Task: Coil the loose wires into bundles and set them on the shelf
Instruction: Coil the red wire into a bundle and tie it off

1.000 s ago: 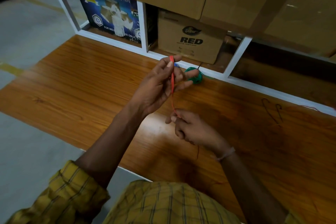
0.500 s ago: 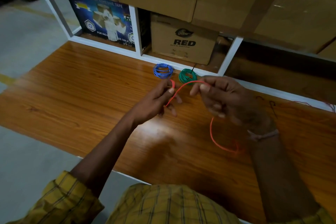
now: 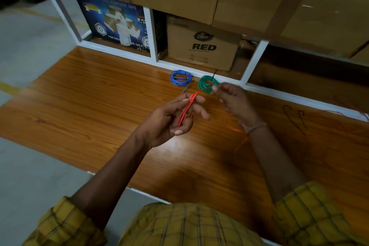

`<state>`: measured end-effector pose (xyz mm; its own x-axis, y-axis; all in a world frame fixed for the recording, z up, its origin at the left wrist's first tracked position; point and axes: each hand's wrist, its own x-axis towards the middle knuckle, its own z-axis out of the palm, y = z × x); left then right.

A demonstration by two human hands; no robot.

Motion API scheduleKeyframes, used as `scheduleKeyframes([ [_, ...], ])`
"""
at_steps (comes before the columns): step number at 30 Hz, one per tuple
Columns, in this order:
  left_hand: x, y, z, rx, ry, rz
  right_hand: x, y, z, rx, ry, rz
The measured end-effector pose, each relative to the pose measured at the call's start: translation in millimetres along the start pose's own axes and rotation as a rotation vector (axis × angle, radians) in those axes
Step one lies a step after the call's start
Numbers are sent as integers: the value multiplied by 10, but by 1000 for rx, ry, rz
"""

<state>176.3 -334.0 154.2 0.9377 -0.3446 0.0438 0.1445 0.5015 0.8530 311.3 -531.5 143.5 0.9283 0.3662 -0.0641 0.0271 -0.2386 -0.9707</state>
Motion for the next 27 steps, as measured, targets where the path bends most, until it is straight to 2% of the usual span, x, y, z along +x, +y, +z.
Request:
scheduleKeyframes([
  [4, 17, 83, 3, -70, 103, 38, -315, 258, 297, -123, -228, 93],
  [9, 159, 115, -85, -122, 167, 75, -730, 161, 607, -331, -549, 170],
  [11, 208, 66, -149, -37, 248, 99, -809, 45, 648, -386, -635, 170],
  [14, 223, -4, -197, 245, 387, 131, -878, -178, 613, -481, -731, 165],
  [17, 219, -59, -317, 655, 484, 213, -920, -369, 502, -576, -786, 138],
  [19, 210, -88, -397, 827, 493, 225, -907, -471, 411, -636, -782, 24],
  [21, 188, -123, -458, 837, 463, 203, -845, -571, 273, -597, -743, -85],
  [25, 71, -118, -415, 795, 391, 28, -680, -768, -43, -424, -654, -220],
  [27, 29, -69, -322, 770, 339, 0, -597, -813, -138, -326, -601, -252],
])
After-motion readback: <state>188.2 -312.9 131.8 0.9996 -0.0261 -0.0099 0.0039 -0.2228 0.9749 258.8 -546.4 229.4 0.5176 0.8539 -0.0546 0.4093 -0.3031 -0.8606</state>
